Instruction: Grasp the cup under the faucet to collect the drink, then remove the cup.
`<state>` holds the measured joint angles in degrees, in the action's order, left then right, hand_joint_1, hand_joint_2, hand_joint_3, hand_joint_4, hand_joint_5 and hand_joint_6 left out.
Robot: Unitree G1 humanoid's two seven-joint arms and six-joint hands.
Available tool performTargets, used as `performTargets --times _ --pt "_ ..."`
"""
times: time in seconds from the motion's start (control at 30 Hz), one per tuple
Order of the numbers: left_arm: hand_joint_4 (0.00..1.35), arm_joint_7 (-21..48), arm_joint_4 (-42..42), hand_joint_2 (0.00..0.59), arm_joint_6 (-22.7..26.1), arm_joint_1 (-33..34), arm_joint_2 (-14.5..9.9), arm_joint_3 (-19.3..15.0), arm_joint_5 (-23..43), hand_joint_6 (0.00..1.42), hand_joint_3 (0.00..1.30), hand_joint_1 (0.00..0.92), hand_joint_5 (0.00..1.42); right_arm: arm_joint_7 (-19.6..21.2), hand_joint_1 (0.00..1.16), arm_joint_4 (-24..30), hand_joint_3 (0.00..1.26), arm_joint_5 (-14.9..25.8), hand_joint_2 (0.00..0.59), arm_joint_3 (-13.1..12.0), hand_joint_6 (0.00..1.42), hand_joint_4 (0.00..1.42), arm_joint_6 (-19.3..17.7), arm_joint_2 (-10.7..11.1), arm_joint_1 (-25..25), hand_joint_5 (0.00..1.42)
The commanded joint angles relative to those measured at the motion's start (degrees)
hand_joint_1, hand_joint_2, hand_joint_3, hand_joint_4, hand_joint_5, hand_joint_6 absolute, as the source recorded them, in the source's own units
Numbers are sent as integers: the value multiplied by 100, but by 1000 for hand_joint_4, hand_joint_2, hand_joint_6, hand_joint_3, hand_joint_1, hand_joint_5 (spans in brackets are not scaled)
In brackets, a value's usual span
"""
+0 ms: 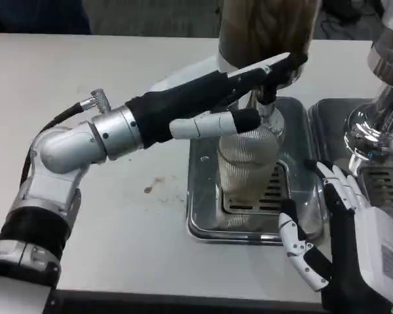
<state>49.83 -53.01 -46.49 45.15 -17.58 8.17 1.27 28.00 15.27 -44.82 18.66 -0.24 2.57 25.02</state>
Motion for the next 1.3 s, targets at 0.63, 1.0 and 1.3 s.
performTargets --times 0.63,1.0,1.3 --pt "0 -1295 -648 51 -686 171 -445 1095 -1549 12 27 0 38 3 376 -43 204 477 447 -156 121 119 -269 18 -85 96" --pt "0 -1522 -795 51 -758 224 -439 1218 -1641 10 27 0 35 -278 566 -410 39 1754 267 -423 207 100 -1228 29 -111 148" --pt "0 -1617 -792 54 -785 224 -485 1277 -1622 9 27 0 28 -1231 602 -786 0 2673 224 -557 26 0 -1554 126 -375 0"
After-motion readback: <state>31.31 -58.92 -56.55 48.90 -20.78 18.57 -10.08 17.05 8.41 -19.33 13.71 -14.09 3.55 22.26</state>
